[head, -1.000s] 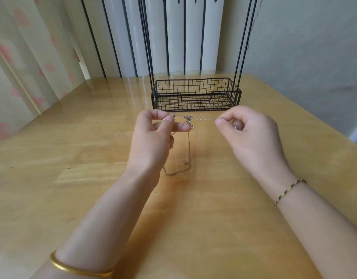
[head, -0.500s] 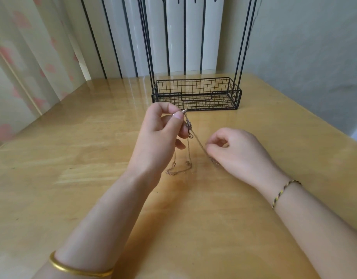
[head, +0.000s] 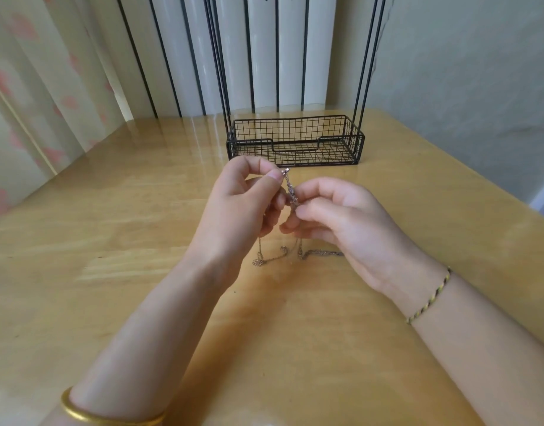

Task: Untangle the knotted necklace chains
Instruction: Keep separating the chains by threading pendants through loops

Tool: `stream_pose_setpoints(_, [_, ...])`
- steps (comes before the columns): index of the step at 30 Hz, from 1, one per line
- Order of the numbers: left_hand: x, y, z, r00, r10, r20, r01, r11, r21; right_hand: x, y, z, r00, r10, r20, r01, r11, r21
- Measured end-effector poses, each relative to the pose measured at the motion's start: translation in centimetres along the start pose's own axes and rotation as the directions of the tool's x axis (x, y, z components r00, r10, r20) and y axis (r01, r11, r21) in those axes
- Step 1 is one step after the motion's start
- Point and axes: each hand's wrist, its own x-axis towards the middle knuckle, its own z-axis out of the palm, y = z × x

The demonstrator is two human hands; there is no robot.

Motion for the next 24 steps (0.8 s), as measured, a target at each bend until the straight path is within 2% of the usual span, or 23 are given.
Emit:
stream_pose_setpoints(8, [0.27,-0.26,-0.33,0.994,0.071,-0.081,-0.062,0.993,0.105,0.08,-0.01,-0.08,0.999,-0.019,-0.050,0.016,0.998,-0.053])
stream_pose_setpoints(13, [0.34,-0.55,-0.47,0.987,0.138,-0.084,-0.119,0.973,0.197,0.16,0.25,-0.39,0.993,-0.053,-0.107,0.039,0.990,-0.135])
stream_pose_setpoints(18, [0.34,-0.53,-0.50,0.983,0.175,-0.064,-0.157,0.963,0.219,0.22,0.16,-0.59,0.978,-0.128,-0.167,0.087,0.968,-0.235])
stream_pose_setpoints(22, [0.29,-0.23,-0.60,0.973,0.228,-0.025,-0.213,0.941,0.263,0.11,0.11,-0.58,0.978,-0.142,-0.151,0.103,0.965,-0.239])
stream_pose_setpoints(24, [0.35,-0.13,-0.74,0.979,0.201,-0.023,-0.188,0.945,0.268,0.12,0.20,-0.61,0.979,-0.142,-0.147,0.106,0.968,-0.228])
